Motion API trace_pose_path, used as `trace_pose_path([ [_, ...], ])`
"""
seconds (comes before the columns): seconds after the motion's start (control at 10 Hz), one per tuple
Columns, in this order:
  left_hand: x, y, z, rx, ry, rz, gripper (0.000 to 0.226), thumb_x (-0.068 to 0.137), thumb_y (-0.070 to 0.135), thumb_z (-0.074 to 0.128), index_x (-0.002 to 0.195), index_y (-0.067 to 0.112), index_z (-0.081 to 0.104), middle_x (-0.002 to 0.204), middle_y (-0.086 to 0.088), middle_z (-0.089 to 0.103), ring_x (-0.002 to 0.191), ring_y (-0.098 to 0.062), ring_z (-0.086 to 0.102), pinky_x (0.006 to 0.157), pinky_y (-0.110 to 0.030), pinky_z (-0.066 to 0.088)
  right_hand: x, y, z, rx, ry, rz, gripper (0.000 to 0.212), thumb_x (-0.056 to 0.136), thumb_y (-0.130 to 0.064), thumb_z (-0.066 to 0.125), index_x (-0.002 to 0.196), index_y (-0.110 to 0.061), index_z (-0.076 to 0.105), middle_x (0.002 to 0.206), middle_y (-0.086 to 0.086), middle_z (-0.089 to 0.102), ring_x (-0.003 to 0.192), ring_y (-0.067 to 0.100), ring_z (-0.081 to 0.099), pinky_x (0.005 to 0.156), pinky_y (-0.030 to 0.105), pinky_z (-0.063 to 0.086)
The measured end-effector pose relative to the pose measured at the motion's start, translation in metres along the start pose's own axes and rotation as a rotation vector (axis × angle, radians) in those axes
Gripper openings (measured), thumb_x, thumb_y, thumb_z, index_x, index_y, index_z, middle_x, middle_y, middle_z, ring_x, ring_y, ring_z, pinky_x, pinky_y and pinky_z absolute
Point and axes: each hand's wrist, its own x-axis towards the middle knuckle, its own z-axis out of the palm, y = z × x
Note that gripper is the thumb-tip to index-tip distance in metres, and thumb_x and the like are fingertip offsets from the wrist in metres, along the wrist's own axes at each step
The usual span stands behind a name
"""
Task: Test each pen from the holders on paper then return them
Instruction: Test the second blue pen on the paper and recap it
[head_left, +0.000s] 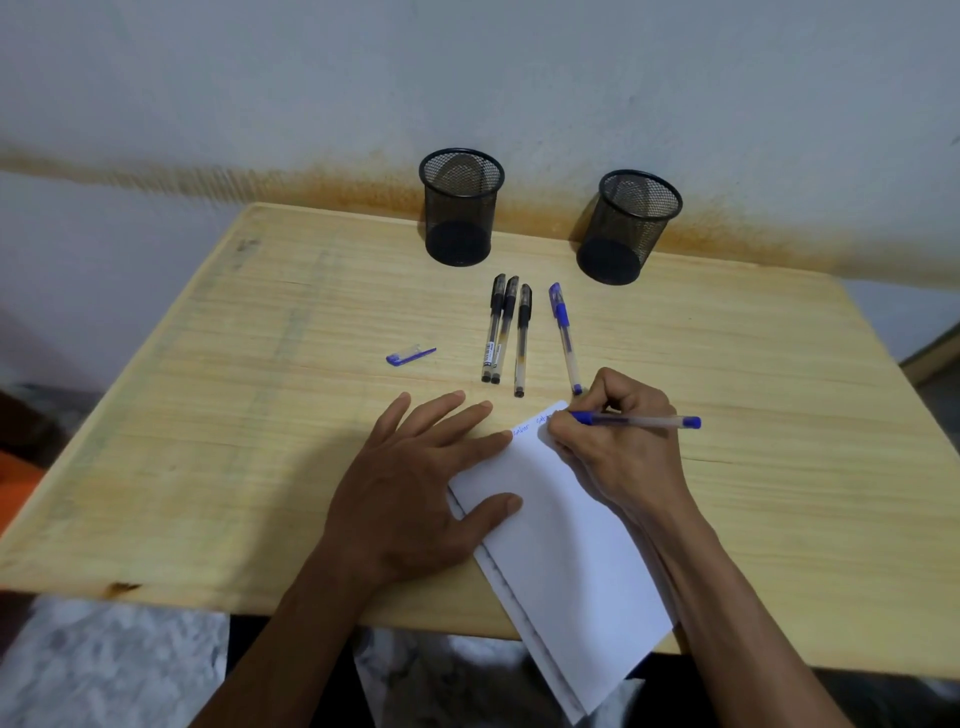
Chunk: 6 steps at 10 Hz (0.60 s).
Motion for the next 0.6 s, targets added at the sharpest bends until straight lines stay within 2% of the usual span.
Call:
trace_pose_path([
  [0.1,0.0002,0.0002,-0.0002,-0.003,-0.003,-0.005,0.059,0.082,0.071,0.051,0.130,0.039,0.061,0.148,0.012,0.049,0.143,-0.011,0.035,0.117,-0.052,0.024,0.0008,0.0019,-0.0005,0.007,0.006,-0.010,0.022,0.066,0.007,0.070,0.063,0.003,0.048,0.048,0.008,0.050,0.048,0.021,0.045,0.052,0.038,0.045],
  [0.2,-0.0005,0.0003,-0.0003,-0.003,0.001,-0.001,0.059,0.082,0.071,0.051,0.130,0.039,0.061,0.148,0.012,0.049,0.143,-0.011,0.035,0.118,-0.051,0.024,0.0010,0.0029,0.0006,0.037,0.020,-0.003,0.022,0.070,0.011,0.069,0.065,0.006,0.049,0.047,0.008,0.050,0.048,0.022,0.046,0.062,0.034,0.052],
  [0.3,0.0000,-0.0005,0.0004,-0.004,-0.002,0.001,0.059,0.082,0.071,0.050,0.131,0.039,0.061,0.148,0.013,0.048,0.144,-0.010,0.034,0.118,-0.051,0.023,0.0003,0.0004,0.0004,0.008,0.027,-0.038,0.020,0.070,0.010,0.071,0.066,0.009,0.052,0.051,0.015,0.052,0.049,0.019,0.049,0.050,0.037,0.049],
  [0.4,0.0003,-0.0014,0.0010,0.004,0.002,0.004,0.060,0.082,0.071,0.049,0.131,0.038,0.061,0.148,0.012,0.049,0.143,-0.011,0.035,0.118,-0.051,0.023,-0.0009,-0.0011,0.0000,-0.030,0.028,-0.064,0.020,0.068,0.010,0.071,0.066,0.010,0.052,0.050,0.012,0.052,0.047,0.014,0.047,0.046,0.033,0.045],
  [0.5,0.0004,-0.0014,0.0009,0.000,0.008,0.007,0.059,0.082,0.071,0.050,0.130,0.038,0.061,0.148,0.012,0.049,0.143,-0.011,0.035,0.117,-0.052,0.023,-0.0001,-0.0010,0.0029,0.027,0.042,-0.030,0.021,0.074,0.013,0.067,0.067,0.011,0.047,0.045,0.000,0.051,0.044,0.013,0.048,0.048,0.032,0.048],
  [0.6,0.0009,-0.0009,0.0014,0.005,0.013,0.012,0.060,0.081,0.072,0.050,0.130,0.039,0.061,0.148,0.013,0.049,0.143,-0.010,0.035,0.118,-0.051,0.023,0.0045,-0.0009,-0.0024,0.372,-0.004,0.051,0.032,0.078,0.025,0.057,0.063,0.004,0.039,0.048,0.014,0.046,0.047,0.025,0.048,0.051,0.034,0.044],
])
